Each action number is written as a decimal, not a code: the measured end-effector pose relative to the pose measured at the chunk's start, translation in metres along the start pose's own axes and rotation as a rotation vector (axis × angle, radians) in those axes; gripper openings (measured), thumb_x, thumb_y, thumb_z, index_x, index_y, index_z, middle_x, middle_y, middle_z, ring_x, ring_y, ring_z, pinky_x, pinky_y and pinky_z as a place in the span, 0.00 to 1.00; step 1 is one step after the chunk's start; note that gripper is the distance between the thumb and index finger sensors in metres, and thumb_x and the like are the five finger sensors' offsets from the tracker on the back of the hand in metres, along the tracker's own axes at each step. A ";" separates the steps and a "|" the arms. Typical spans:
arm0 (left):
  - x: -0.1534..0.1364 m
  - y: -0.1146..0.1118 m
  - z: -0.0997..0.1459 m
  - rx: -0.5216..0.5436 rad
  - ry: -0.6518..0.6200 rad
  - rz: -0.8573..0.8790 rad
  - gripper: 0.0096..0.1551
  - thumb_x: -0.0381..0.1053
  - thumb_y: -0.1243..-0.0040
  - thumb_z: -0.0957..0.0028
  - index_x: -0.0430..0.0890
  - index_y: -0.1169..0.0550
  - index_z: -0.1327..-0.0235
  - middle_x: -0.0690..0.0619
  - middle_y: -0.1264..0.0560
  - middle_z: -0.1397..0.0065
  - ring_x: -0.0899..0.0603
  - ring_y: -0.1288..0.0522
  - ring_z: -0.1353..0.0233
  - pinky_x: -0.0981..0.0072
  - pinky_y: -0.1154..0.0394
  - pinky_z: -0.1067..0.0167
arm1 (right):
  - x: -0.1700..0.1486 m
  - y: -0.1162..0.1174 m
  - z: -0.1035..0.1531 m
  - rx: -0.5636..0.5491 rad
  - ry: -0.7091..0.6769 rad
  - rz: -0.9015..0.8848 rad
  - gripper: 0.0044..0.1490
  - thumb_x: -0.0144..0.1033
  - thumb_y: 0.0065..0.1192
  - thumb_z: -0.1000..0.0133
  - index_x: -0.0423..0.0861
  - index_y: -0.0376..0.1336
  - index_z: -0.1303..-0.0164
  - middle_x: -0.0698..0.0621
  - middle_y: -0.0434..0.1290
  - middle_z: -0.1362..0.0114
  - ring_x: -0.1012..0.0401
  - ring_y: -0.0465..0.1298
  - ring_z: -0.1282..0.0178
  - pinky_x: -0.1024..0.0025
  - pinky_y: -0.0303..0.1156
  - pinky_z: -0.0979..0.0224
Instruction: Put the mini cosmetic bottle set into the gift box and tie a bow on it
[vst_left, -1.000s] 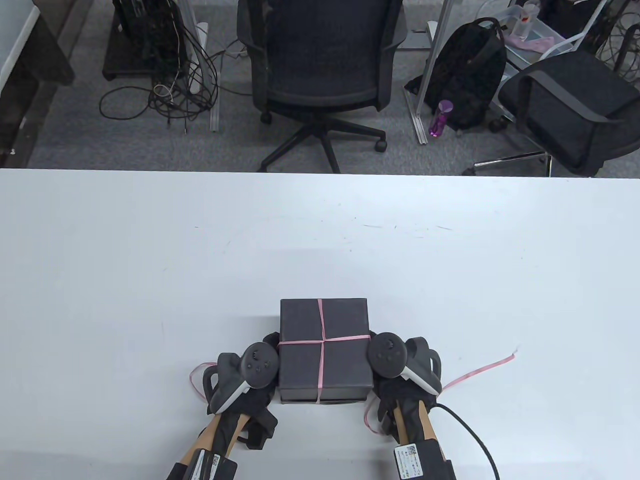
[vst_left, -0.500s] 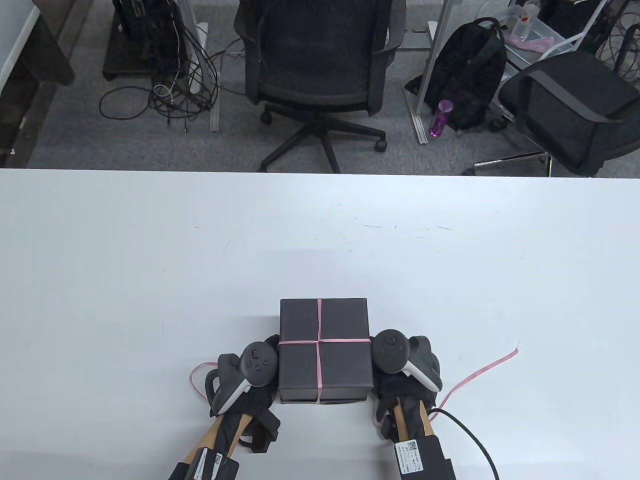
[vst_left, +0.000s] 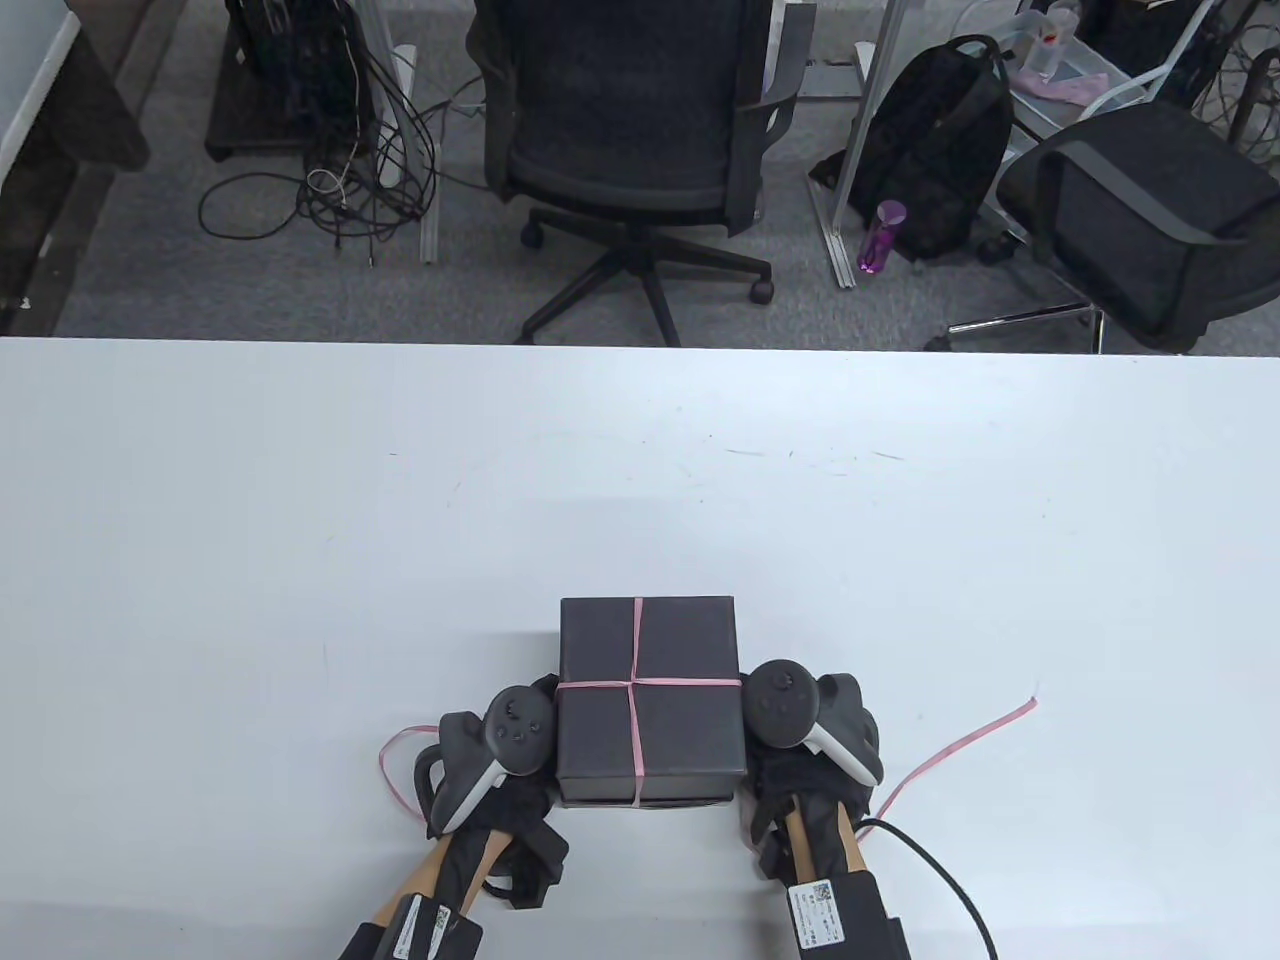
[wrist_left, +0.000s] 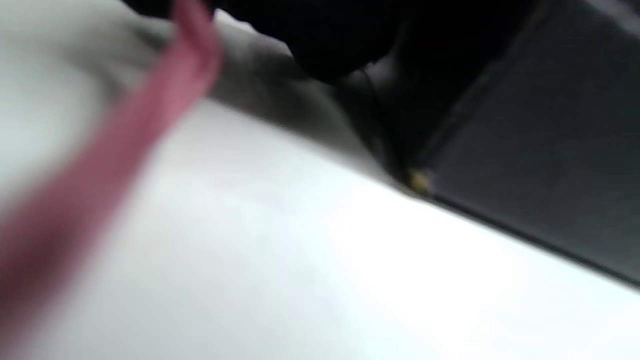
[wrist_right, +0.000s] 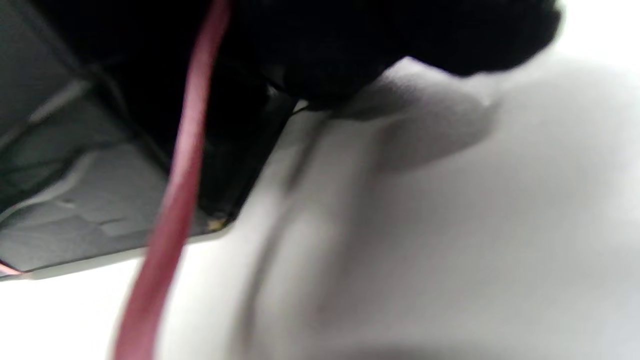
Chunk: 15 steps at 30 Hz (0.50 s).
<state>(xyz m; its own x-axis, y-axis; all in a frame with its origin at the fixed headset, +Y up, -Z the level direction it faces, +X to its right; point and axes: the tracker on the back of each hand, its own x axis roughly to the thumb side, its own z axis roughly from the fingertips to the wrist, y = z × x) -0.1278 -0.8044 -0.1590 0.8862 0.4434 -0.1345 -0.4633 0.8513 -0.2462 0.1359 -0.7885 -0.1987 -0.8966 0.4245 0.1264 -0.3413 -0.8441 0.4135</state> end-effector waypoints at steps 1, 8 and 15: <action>-0.001 -0.001 0.000 -0.002 0.006 0.016 0.28 0.52 0.65 0.33 0.51 0.39 0.19 0.58 0.23 0.49 0.59 0.22 0.71 0.69 0.18 0.68 | 0.000 0.000 0.000 -0.002 -0.001 0.000 0.31 0.26 0.45 0.36 0.29 0.54 0.23 0.41 0.74 0.50 0.63 0.77 0.69 0.69 0.80 0.64; -0.007 0.003 0.001 -0.032 0.007 0.204 0.31 0.55 0.70 0.34 0.55 0.50 0.15 0.51 0.25 0.39 0.61 0.22 0.70 0.72 0.18 0.68 | 0.000 -0.002 0.003 -0.024 0.007 -0.074 0.34 0.27 0.42 0.35 0.31 0.50 0.19 0.37 0.75 0.49 0.64 0.77 0.71 0.71 0.79 0.67; -0.020 0.015 0.001 -0.125 -0.038 0.579 0.32 0.56 0.70 0.33 0.61 0.56 0.16 0.42 0.24 0.33 0.61 0.24 0.72 0.71 0.19 0.69 | -0.003 -0.012 0.013 -0.066 0.018 -0.509 0.36 0.34 0.35 0.33 0.42 0.42 0.14 0.28 0.77 0.43 0.69 0.76 0.76 0.78 0.79 0.74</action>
<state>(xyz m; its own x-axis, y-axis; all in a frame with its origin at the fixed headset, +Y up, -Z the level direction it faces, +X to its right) -0.1520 -0.8004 -0.1591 0.4874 0.8375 -0.2472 -0.8666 0.4292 -0.2545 0.1461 -0.7753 -0.1917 -0.6163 0.7822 -0.0916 -0.7527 -0.5508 0.3607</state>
